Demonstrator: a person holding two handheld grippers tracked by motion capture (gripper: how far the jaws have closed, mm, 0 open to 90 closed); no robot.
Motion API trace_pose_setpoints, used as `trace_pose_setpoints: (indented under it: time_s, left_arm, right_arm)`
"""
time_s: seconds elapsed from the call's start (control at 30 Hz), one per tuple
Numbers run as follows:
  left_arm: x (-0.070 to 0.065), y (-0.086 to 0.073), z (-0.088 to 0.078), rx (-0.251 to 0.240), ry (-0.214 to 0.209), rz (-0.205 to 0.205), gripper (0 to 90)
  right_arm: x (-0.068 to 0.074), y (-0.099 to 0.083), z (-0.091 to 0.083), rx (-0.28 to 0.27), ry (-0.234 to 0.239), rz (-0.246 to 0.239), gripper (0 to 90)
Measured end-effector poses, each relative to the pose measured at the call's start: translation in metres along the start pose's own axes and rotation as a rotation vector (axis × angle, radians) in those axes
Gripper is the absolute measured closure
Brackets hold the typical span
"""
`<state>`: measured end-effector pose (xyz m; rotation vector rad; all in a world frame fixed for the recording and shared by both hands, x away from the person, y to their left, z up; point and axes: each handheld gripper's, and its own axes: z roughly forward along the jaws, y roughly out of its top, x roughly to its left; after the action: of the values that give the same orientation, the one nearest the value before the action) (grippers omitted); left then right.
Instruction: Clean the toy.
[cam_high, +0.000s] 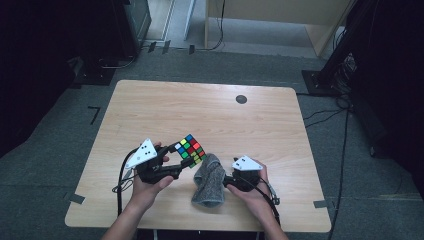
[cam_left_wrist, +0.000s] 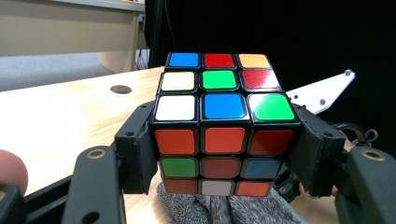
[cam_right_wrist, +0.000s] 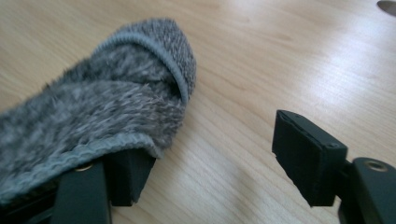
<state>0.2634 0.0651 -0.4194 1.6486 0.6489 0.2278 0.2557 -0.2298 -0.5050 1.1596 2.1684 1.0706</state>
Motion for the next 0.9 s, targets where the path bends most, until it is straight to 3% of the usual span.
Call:
trace_pose_setpoints:
  time_s: [0.17, 0.27, 0.33, 0.4, 0.47, 0.53, 0.7, 0.77, 0.9]
  left_arm:
    - [0.001, 0.0, -0.001, -0.001, 0.005, -0.004, 34.7]
    - [0.002, 0.0, -0.002, -0.002, 0.008, -0.006, 34.7]
    - [0.002, 0.001, -0.002, -0.004, 0.011, -0.009, 34.8]
    - [0.004, 0.001, -0.002, -0.002, 0.014, -0.01, 34.7]
    - [0.004, 0.0, -0.002, -0.002, 0.014, -0.013, 34.7]
    - [0.003, 0.0, -0.001, 0.0, 0.012, -0.013, 34.7]
    - [0.002, -0.001, 0.0, 0.007, 0.005, -0.006, 34.8]
    - [0.001, -0.002, 0.002, 0.011, 0.004, -0.006, 34.7]
    - [0.0, -0.003, 0.003, 0.016, 0.002, -0.002, 34.8]
  right_arm:
    - [-0.01, -0.003, -0.002, 0.061, -0.039, -0.078, 25.5]
    - [-0.022, -0.004, -0.009, 0.061, -0.075, -0.058, 25.4]
    - [-0.031, -0.003, -0.015, 0.06, -0.125, -0.044, 25.5]
    - [-0.035, -0.003, -0.019, 0.07, -0.193, -0.118, 25.4]
    - [-0.034, -0.002, -0.021, 0.07, -0.201, -0.179, 25.5]
    - [-0.03, 0.0, -0.024, 0.023, -0.179, -0.182, 26.4]
    - [-0.013, 0.015, -0.038, -0.237, -0.038, -0.052, 33.9]
    - [-0.007, 0.018, -0.04, -0.284, -0.015, -0.025, 39.9]
    - [0.01, 0.017, -0.035, -0.336, -0.013, -0.041, 46.9]
